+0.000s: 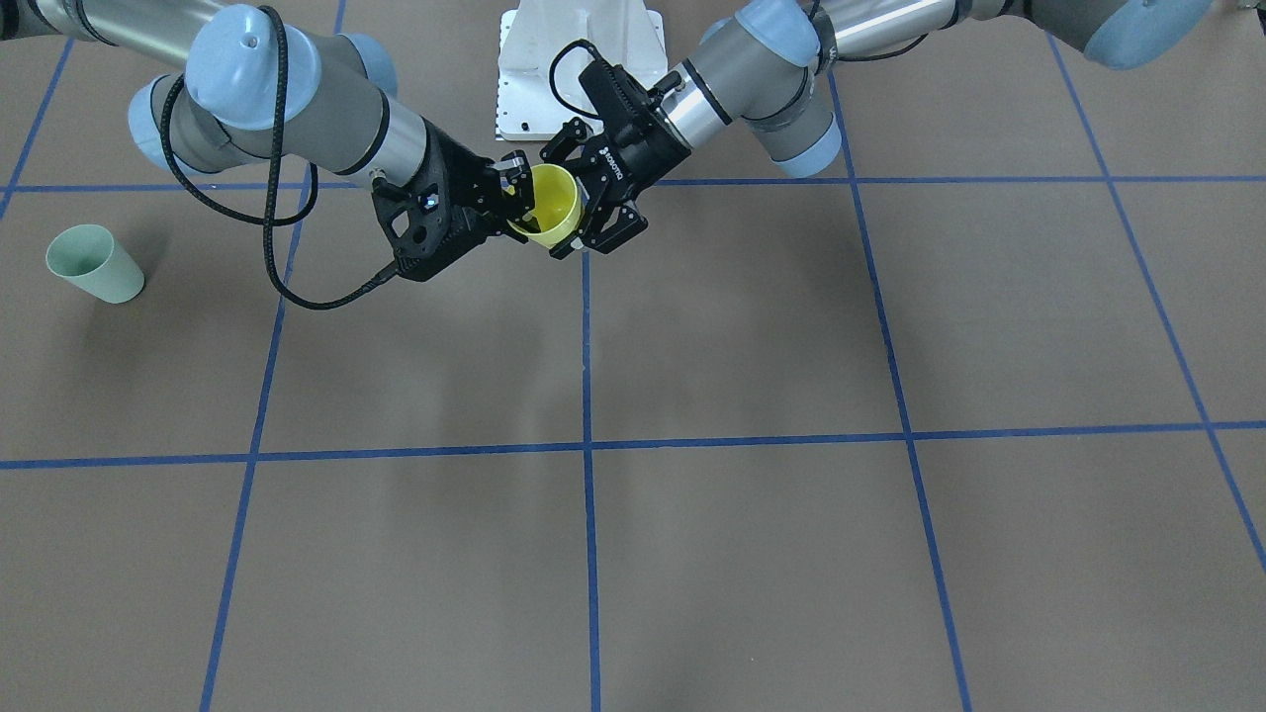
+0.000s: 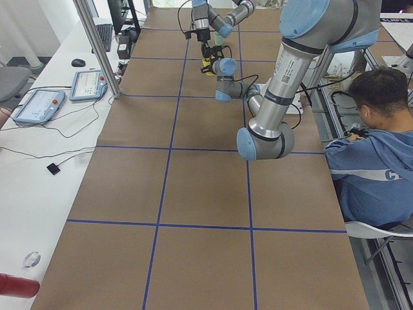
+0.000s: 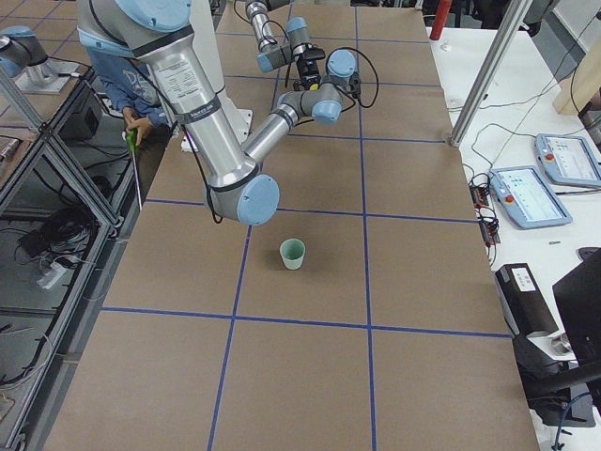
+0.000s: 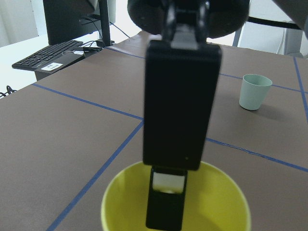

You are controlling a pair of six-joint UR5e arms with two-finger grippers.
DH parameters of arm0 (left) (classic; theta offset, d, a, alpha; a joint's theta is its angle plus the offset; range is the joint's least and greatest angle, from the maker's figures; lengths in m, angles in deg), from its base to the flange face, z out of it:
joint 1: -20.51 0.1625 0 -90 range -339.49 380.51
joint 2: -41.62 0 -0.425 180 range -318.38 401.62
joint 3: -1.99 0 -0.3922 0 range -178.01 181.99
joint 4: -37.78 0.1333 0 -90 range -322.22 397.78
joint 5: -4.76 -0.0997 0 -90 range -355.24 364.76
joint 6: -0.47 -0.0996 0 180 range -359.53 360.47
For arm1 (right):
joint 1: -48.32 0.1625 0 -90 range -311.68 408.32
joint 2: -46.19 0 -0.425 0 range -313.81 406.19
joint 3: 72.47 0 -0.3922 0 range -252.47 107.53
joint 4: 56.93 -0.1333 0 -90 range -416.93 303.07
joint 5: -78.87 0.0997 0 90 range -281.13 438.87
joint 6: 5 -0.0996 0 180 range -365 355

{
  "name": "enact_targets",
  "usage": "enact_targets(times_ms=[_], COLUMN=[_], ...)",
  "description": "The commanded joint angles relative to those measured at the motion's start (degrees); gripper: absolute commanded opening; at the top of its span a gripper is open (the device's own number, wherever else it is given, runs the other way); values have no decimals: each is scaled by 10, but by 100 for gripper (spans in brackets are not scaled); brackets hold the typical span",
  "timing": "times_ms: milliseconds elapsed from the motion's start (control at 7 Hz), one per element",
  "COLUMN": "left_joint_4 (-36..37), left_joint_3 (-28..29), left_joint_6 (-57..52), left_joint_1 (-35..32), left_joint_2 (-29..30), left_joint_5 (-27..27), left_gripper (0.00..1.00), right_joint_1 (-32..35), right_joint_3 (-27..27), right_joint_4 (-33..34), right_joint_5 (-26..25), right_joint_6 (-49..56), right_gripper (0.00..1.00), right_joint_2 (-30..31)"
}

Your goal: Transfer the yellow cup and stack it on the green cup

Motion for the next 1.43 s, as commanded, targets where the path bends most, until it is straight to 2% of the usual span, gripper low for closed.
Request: enact_targets(times_ms=[0, 286, 429, 571, 714, 857, 1143, 1286], left_joint_4=[-7, -11, -11, -11, -12, -12, -12, -11], left_joint_3=[-3, -11, -12, -10, -9, -8, -6, 0], left_joint_6=[36, 36, 36, 37, 40, 43, 41, 41], left_joint_1=[1, 0, -1, -2, -1, -2, -2, -2], left_joint_2=[-1, -9, -9, -10, -17, -29, -47, -47], left_joint_5=[0, 0, 0, -7, -44, -59, -69, -86], left_gripper=[100, 100, 100, 100, 100, 100, 100, 100], right_joint_1=[23, 61, 97, 152, 183, 183, 252, 267], right_joint_3=[1, -6, -40, -70, -121, -157, -197, -216], right_joint_4=[2, -2, 3, 3, 3, 3, 2, 2], right_joint_5=[27, 75, 75, 68, 32, -44, -59, -60], right_joint_6=[-9, -20, -45, -71, -85, -83, -69, -27], right_gripper=[0, 0, 0, 0, 0, 0, 0, 0], right_joint_2=[10, 29, 65, 116, 197, 286, 416, 472])
